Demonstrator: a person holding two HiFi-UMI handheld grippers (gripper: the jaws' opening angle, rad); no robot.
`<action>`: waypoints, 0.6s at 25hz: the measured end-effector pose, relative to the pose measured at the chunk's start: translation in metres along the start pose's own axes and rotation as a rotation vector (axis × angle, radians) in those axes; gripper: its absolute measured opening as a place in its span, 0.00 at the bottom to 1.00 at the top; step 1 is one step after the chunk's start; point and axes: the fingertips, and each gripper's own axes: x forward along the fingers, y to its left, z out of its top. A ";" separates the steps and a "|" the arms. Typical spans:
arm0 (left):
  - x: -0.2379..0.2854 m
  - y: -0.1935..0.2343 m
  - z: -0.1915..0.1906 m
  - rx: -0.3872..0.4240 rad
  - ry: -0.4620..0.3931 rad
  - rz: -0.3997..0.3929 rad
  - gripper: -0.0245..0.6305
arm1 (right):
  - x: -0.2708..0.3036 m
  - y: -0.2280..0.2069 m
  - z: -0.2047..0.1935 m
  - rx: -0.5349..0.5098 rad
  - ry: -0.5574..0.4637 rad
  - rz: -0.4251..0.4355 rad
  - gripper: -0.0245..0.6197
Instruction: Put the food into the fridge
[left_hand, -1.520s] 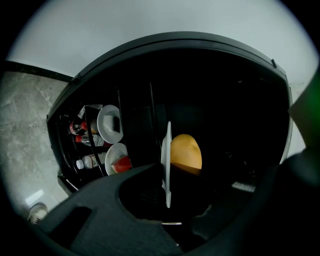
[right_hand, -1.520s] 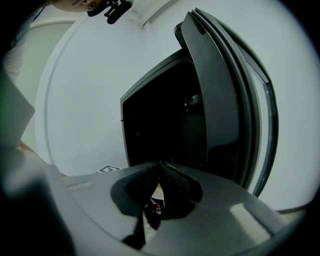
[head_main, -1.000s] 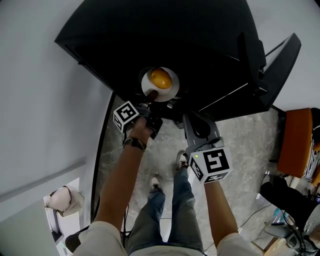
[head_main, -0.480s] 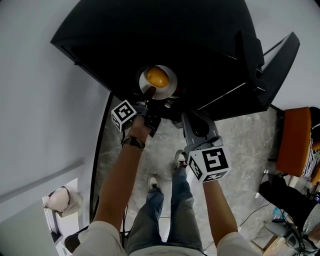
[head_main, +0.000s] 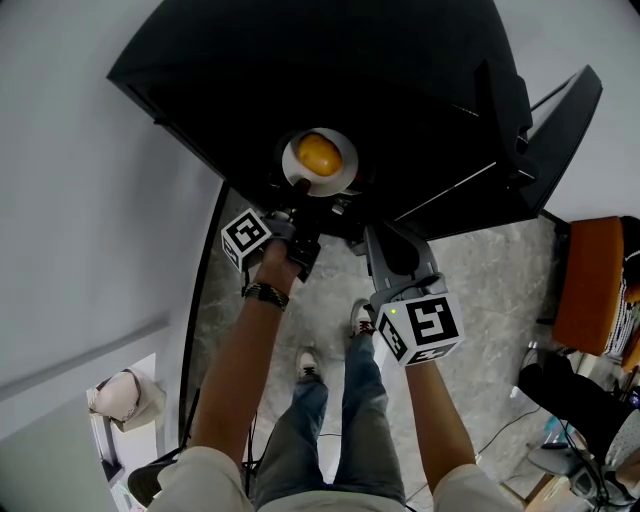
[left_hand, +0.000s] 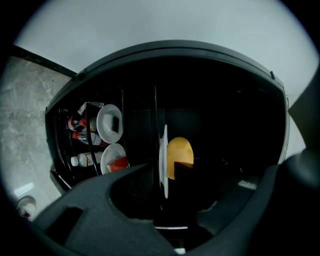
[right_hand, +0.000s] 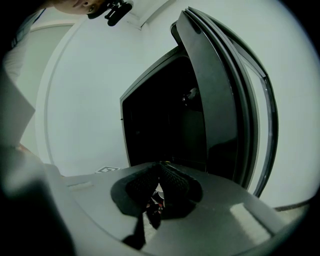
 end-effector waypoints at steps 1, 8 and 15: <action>-0.004 0.000 -0.001 -0.006 -0.004 0.000 0.23 | 0.000 0.000 -0.001 0.002 0.000 0.001 0.05; -0.015 0.002 -0.015 -0.004 0.023 0.014 0.16 | 0.001 0.006 -0.004 0.011 0.002 0.011 0.05; -0.013 -0.002 -0.014 0.020 0.033 0.023 0.06 | 0.000 0.007 -0.004 0.014 0.002 0.012 0.05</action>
